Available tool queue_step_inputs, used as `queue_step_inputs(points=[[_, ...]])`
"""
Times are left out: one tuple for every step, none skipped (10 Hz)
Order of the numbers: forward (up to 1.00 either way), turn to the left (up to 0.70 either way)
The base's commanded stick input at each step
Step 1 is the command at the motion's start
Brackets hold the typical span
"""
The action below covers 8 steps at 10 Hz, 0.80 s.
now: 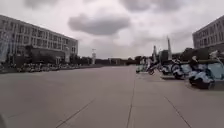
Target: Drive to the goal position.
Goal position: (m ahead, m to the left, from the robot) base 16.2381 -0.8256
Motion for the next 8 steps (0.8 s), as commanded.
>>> queue_step_inputs(points=[[0.70,0.06],[0.70,0.06],[0.70,0.06],[0.70,0.06],[0.70,0.06],[0.70,0.06],[0.70,0.06],[0.70,0.02]])
